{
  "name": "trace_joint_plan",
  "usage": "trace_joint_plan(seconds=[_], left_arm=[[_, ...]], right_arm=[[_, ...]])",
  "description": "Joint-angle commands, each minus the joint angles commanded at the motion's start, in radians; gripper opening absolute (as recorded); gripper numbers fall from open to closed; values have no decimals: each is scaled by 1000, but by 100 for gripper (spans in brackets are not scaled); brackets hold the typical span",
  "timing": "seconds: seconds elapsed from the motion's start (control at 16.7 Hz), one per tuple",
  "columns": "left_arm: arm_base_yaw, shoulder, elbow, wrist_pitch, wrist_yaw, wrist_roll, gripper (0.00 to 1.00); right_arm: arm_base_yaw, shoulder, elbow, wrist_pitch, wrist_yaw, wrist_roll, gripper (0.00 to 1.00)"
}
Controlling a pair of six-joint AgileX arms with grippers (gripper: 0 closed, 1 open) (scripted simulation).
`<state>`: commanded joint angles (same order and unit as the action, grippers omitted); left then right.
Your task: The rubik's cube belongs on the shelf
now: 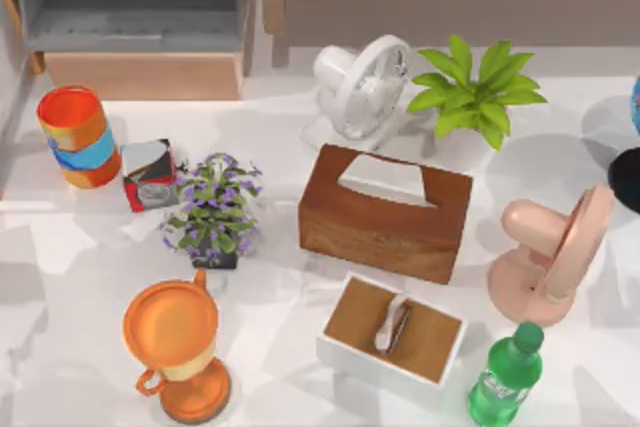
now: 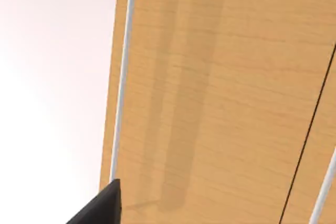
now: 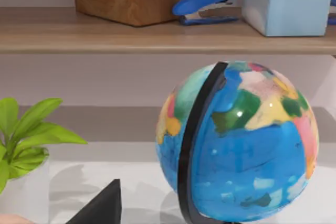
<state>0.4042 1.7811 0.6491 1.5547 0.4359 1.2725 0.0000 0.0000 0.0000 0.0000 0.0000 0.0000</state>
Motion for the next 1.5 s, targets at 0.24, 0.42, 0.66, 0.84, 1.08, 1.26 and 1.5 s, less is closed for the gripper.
trace_joint_plan(seconds=[0.24,0.42,0.66,0.84,1.08,1.26,1.5], left_arm=[[235,37,-134,25,161,166,100],[316,109,-192,15,255,256,100],[317,204,-211,-12,322,315,100],[315,210,-212,-14,326,318,100],[313,210,-206,-16,322,317,100],[278,229,-162,-43,289,317,100],[255,241,-133,-60,266,317,100]], right_arm=[[0,0,0,0,0,0,100],[0,0,0,0,0,0,100],[0,0,0,0,0,0,100],[0,0,0,0,0,0,100],[0,0,0,0,0,0,100],[0,0,0,0,0,0,100],[0,0,0,0,0,0,100]])
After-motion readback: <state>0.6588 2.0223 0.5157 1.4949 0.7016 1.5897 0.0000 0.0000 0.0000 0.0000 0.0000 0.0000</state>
